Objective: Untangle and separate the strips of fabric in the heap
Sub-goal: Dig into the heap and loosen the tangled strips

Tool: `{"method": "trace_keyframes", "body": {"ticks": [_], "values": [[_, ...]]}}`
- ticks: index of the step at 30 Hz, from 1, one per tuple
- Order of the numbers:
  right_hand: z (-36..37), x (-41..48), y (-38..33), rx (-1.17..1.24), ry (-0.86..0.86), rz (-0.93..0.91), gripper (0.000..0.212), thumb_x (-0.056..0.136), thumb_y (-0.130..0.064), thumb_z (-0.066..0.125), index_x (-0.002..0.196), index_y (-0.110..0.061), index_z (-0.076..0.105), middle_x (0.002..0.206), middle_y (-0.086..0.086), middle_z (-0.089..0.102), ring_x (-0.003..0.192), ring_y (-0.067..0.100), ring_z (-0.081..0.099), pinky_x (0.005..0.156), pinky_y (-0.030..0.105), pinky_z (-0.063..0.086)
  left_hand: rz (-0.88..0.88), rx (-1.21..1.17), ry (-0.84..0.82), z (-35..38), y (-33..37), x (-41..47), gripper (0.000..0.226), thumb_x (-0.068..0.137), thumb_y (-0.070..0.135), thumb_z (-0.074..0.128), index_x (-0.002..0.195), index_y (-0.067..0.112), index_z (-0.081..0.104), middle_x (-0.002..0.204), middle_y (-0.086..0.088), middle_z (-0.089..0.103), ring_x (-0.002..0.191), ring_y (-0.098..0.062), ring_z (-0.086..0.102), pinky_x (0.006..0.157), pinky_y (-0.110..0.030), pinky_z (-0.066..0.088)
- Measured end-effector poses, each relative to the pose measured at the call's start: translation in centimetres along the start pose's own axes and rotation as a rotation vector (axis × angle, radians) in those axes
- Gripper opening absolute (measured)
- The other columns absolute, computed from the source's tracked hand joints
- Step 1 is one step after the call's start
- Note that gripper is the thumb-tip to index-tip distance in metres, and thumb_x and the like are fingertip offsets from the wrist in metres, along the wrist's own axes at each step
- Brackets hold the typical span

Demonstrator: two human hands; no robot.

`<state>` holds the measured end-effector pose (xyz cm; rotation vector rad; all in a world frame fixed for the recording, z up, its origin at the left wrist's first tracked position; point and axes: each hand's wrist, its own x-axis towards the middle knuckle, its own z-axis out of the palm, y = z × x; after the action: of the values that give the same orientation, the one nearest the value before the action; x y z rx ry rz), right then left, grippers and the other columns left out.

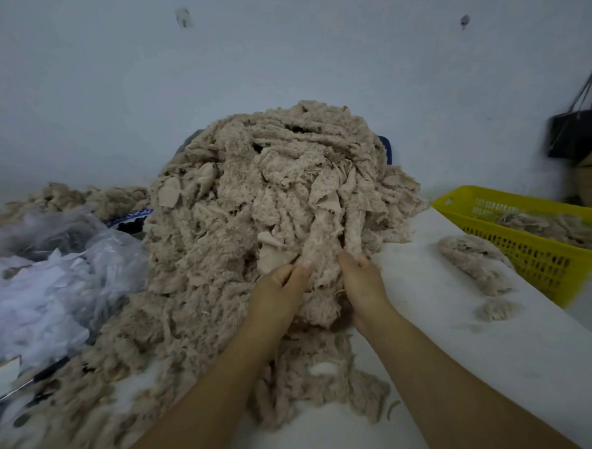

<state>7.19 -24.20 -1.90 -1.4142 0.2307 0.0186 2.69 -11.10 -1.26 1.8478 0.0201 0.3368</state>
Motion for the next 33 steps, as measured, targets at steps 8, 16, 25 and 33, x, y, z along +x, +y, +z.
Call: {"method": "trace_keyframes", "body": {"ticks": [8,16,25,33], "values": [[-1.2,0.2,0.7,-0.056,0.182,-0.093,0.037,0.095,-0.035,0.050,0.120,-0.011,0.062,0.107,0.009,0.068,0.093,0.029,0.065,0.085,0.043,0.056,-0.359,-0.971,-0.067,-4.3,-0.1,0.6,0.052,0.082,0.047,0.066,0.115,0.008,0.074,0.125,-0.013,0.066,0.102,-0.030,0.069,0.076,-0.038,0.058],[0.4,-2.3,0.2,-0.384,-0.113,-0.212,0.093,0.076,-0.087,0.024,0.094,-0.010,0.073,0.090,0.008,0.074,0.083,0.021,0.068,0.078,0.024,0.054,-0.374,-1.035,-0.298,-4.4,-0.5,0.4,0.029,0.090,0.036,0.063,0.101,0.014,0.079,0.105,-0.011,0.074,0.093,-0.024,0.072,0.079,-0.038,0.060],[1.2,-2.8,1.0,0.071,-0.594,-0.031,0.058,0.066,-0.080,0.065,0.103,-0.036,0.077,0.116,-0.002,0.072,0.112,0.016,0.067,0.096,0.035,0.051,-0.312,-0.699,-0.425,-3.2,-0.3,-0.8,0.033,0.083,0.024,0.072,0.113,0.011,0.074,0.112,-0.014,0.073,0.100,-0.022,0.072,0.080,-0.029,0.059],[0.9,-1.7,1.1,-0.122,-0.075,-0.125,0.053,0.094,-0.062,0.046,0.117,-0.019,0.067,0.114,0.004,0.072,0.103,0.020,0.069,0.091,0.038,0.055,-0.289,-0.498,-0.502,-2.3,-0.2,-1.3,0.044,0.078,0.033,0.075,0.117,0.012,0.071,0.115,-0.011,0.073,0.105,-0.022,0.071,0.086,-0.027,0.057]]}}
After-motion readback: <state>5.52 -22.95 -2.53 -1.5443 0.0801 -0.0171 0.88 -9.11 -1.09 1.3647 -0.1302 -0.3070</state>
